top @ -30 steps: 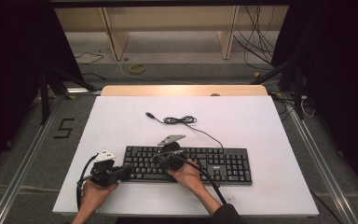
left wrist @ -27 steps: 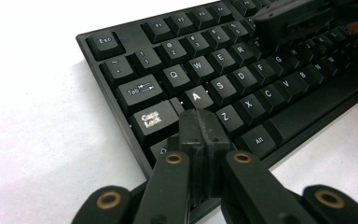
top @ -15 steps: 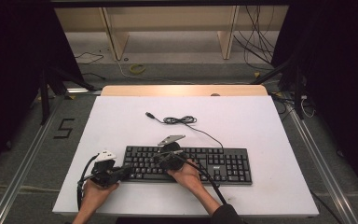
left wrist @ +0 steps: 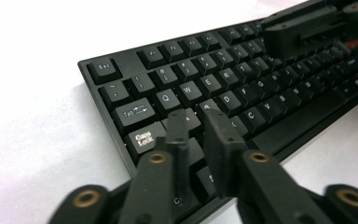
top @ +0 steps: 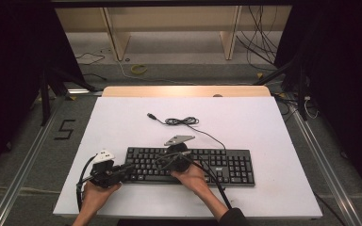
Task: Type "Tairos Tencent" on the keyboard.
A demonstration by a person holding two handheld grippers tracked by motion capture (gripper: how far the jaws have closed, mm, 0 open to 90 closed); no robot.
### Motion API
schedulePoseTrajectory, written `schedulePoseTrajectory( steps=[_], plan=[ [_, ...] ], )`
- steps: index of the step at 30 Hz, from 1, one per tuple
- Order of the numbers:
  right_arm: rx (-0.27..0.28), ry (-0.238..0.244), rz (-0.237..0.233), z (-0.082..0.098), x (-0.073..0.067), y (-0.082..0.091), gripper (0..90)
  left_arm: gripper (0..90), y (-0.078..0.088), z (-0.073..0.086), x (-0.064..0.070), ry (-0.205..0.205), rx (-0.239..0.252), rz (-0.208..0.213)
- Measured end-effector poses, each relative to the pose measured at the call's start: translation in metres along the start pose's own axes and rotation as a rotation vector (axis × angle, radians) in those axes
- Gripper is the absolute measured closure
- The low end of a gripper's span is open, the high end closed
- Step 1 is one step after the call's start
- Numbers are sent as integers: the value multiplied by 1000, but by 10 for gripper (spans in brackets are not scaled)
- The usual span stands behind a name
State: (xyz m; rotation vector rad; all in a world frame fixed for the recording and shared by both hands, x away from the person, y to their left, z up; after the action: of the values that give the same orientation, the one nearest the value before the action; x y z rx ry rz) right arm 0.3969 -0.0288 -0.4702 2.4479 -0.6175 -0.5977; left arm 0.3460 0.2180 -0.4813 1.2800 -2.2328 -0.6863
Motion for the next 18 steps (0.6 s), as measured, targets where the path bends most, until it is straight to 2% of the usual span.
schedulePoseTrajectory(
  steps=[4, 10, 14, 18],
  plan=[
    [12, 4, -11, 1, 0, 6, 710, 722, 0, -2, 0, 14, 12, 1],
    [35, 3, -29, 4, -1, 16, 562, 581, -1, -4, 0, 46, 31, 2],
    [40, -1, -32, 6, -2, 23, 491, 510, -3, -6, 1, 50, 39, 7],
    [57, -4, -36, 9, -2, 29, 444, 496, -5, -8, 3, 42, 41, 10]
  ],
)
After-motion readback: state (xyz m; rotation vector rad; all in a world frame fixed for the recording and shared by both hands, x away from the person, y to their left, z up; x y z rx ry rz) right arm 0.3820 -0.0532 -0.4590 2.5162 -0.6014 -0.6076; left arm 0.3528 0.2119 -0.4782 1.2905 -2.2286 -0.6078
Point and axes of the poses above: each handheld gripper's, and its own axes: y roughly backward along the jaws, z roughly out of its underside, x roughly to its right, the point moved 1 cm from there along -y, roughly forward along the jaws, and after that the axes turned 8 degrees about -z, right-handed, at the moved point
